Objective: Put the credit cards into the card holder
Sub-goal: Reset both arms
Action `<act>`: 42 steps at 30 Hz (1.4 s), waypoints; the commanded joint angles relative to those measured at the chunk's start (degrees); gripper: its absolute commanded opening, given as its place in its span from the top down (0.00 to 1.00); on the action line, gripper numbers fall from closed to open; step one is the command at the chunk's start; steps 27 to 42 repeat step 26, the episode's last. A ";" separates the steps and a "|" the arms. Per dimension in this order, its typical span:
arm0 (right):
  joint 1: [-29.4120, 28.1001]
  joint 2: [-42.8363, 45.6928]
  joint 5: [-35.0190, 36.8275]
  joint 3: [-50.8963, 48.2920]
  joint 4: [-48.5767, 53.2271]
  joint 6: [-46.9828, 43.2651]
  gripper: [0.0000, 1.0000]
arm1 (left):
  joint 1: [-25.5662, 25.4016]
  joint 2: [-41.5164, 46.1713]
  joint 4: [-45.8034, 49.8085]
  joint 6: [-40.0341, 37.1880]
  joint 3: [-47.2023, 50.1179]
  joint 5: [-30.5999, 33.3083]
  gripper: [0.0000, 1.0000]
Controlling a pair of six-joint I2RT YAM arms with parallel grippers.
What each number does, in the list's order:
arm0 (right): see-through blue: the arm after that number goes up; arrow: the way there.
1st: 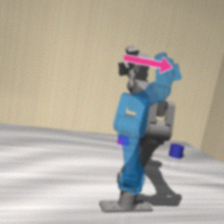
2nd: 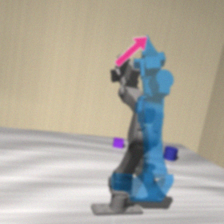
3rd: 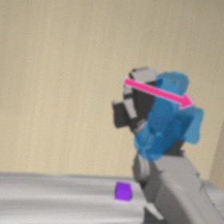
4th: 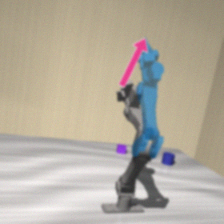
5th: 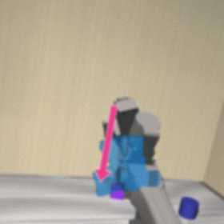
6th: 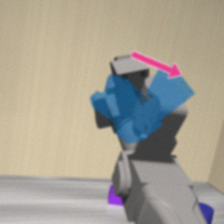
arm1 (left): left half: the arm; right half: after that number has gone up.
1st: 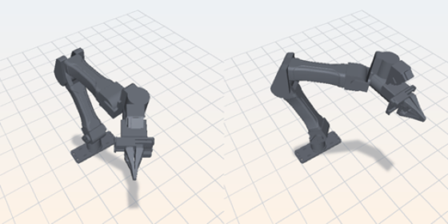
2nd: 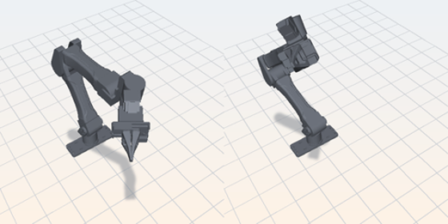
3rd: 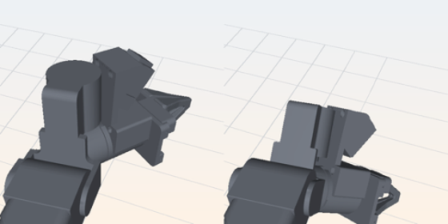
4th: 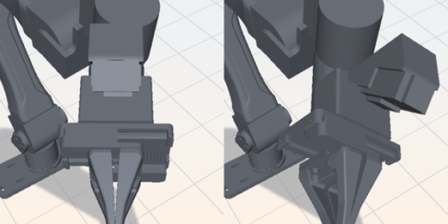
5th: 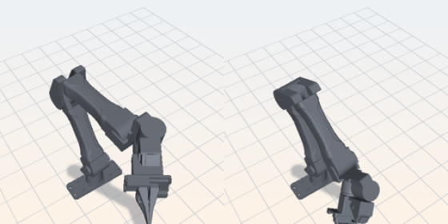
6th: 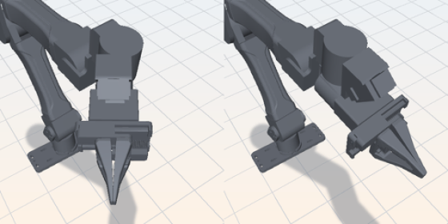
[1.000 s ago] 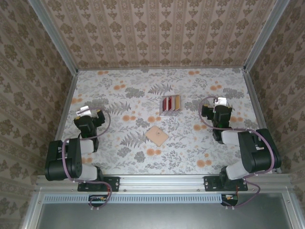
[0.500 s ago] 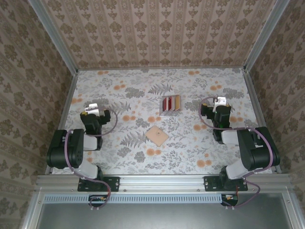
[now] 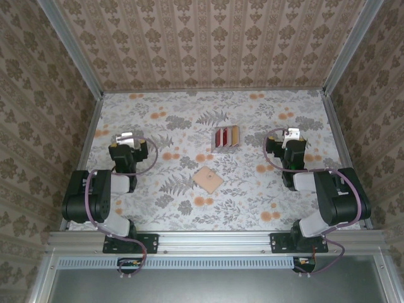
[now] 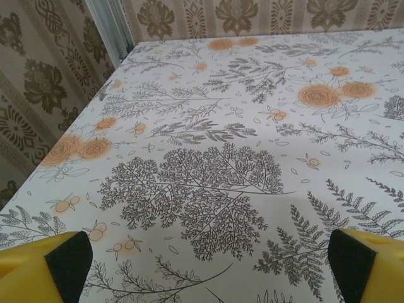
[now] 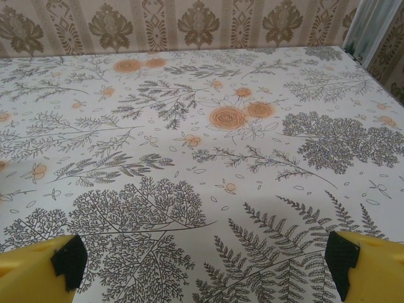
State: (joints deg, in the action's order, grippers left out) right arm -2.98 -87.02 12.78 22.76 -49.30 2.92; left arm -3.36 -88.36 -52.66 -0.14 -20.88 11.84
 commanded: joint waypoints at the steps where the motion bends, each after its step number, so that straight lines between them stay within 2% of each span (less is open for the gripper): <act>1: -0.14 -0.51 -0.83 -0.57 -1.77 -0.63 0.00 | -0.13 0.14 0.46 -1.62 -0.95 0.74 0.00; 9: -0.88 -0.54 0.29 -1.06 -2.73 -1.25 0.00 | -1.38 -0.02 -0.71 -3.18 -0.44 0.94 0.00; 42: -0.88 -0.56 0.29 -0.97 -2.61 -1.25 0.00 | -1.29 -0.05 -0.25 -3.11 -0.65 0.56 0.00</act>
